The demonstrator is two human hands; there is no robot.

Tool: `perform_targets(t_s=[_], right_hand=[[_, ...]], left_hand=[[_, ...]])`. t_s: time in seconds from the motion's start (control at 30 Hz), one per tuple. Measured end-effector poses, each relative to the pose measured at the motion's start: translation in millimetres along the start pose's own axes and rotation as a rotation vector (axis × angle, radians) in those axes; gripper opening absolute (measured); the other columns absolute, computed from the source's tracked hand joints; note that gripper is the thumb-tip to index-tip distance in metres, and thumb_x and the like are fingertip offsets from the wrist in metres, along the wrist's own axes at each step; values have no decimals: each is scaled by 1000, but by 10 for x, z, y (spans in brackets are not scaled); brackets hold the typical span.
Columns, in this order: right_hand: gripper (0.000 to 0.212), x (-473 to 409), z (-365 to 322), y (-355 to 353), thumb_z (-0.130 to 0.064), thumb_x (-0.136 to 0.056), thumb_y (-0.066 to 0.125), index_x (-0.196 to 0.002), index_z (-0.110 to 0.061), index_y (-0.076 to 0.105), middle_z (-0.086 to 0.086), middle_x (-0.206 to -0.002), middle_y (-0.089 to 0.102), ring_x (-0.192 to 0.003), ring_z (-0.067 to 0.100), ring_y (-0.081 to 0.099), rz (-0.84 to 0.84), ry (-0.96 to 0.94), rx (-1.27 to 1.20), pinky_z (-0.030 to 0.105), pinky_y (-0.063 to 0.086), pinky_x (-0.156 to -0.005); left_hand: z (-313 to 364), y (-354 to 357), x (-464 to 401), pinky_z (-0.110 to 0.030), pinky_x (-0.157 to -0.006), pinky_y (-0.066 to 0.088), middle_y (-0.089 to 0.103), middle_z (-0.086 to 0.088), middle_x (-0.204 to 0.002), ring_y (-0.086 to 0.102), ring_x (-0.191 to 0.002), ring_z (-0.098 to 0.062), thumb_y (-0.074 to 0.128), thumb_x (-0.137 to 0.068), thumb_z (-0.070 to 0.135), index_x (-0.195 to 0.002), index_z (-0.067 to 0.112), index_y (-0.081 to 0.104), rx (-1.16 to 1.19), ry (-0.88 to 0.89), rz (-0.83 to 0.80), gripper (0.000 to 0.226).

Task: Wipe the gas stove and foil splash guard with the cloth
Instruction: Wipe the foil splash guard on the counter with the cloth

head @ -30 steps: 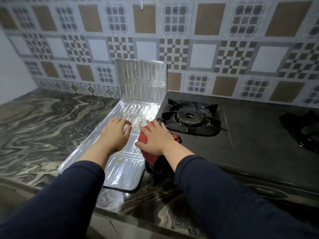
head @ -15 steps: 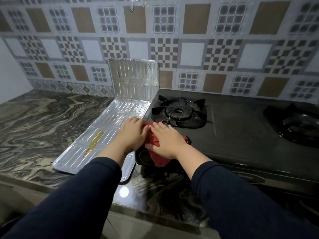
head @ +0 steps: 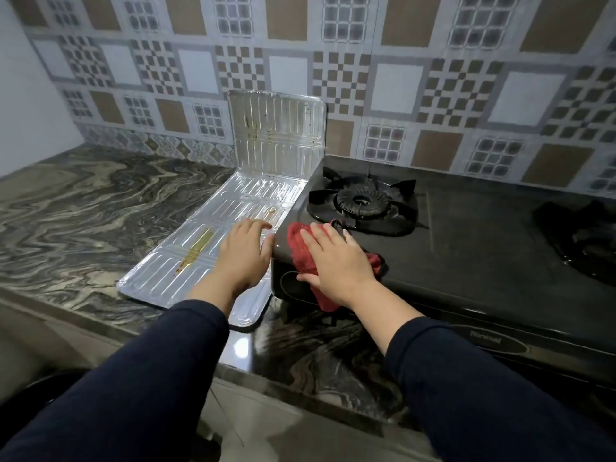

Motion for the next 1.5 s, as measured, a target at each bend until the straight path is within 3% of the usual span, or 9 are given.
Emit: perform_targets(t_s=[0.23, 0.4, 0.5, 0.6, 0.77, 0.9, 1.03, 1.13, 1.5], right_hand=[[83, -391, -353, 30, -61, -89, 43, -151, -15, 11, 9, -159, 16, -146, 30, 14, 29, -69, 27, 47, 17, -118], [55, -715, -668, 27, -51, -94, 43, -138, -19, 45, 4, -140, 51, -135, 29, 37, 90, -149, -21, 45, 23, -113], [37, -926, -880, -5, -48, -96, 41, -111, -19, 58, 3, -107, 69, -100, 29, 62, 117, -191, -22, 36, 37, -81], [40, -1180, -1050, 13, -53, -95, 40, -106, -18, 58, 5, -99, 68, -89, 29, 64, 25, -183, -93, 34, 39, -67], [41, -1503, -1409, 268, -56, -94, 39, -107, -21, 57, 5, -101, 67, -91, 29, 64, 4, -179, -154, 36, 49, -71], [41, -1505, -1666, 673, -54, -95, 38, -115, -22, 53, 5, -101, 69, -90, 30, 64, 55, -154, -264, 39, 51, -73], [50, -1282, -1877, 1203, -52, -97, 31, -143, -33, 34, 0, -149, 42, -139, 23, 34, -214, -288, -406, 43, 23, -112], [60, -1205, -1914, 1344, -57, -93, 17, -150, -37, 16, -10, -160, 14, -148, 12, 6, -241, -392, -414, 44, -2, -119], [54, -1374, -2049, 1413, -42, -99, 28, -150, -26, 22, -9, -159, 21, -148, 11, 8, -239, -451, -493, 42, -3, -120]], left_hand=[[-537, 52, 92, -43, -114, 26, 49, -9, -140, 32, -138, -26, 34, -100, 36, -130, 14, 49, -27, -138, -23, 40], [-826, 23, 43, -47, -111, 30, 50, -10, -138, 34, -136, -27, 35, -99, 37, -130, 14, 49, 26, -173, -2, 41], [-1097, -21, 53, -48, -109, 32, 50, -10, -136, 38, -132, -28, 36, -99, 38, -129, 12, 49, 36, -204, 0, 41], [-1448, -21, 114, -46, -107, 34, 50, -11, -135, 40, -130, -29, 41, -97, 35, -129, 13, 48, 11, -248, -24, 40], [-2089, 21, 196, -47, -114, 25, 37, -6, -147, 27, -140, -26, 52, -90, 44, -139, 18, 37, -82, -382, -179, 58], [-2494, 55, 286, -58, -116, 13, 16, -6, -157, 8, -147, -24, 50, -71, 75, -148, 15, 20, -149, -438, -331, 102], [-2736, 49, 356, -65, -112, -5, -17, 0, -160, -20, -147, -18, 51, -64, 83, -151, 14, -10, -237, -497, -448, 127], [-2888, 4, 358, -67, -111, -7, -28, 0, -157, -26, -144, -17, 48, -53, 90, -147, 13, -22, -224, -526, -488, 140], [-3153, 36, 371, -66, -104, -23, -35, 6, -153, -38, -137, -16, 34, -37, 100, -147, 19, -24, -213, -537, -583, 148]])
Point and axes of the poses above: each hand's wrist, its own x-axis away from the middle knuckle, its own y-axis out of the palm, z = x × y, the point moved 4 cm from there along -x, towards the middle knuckle
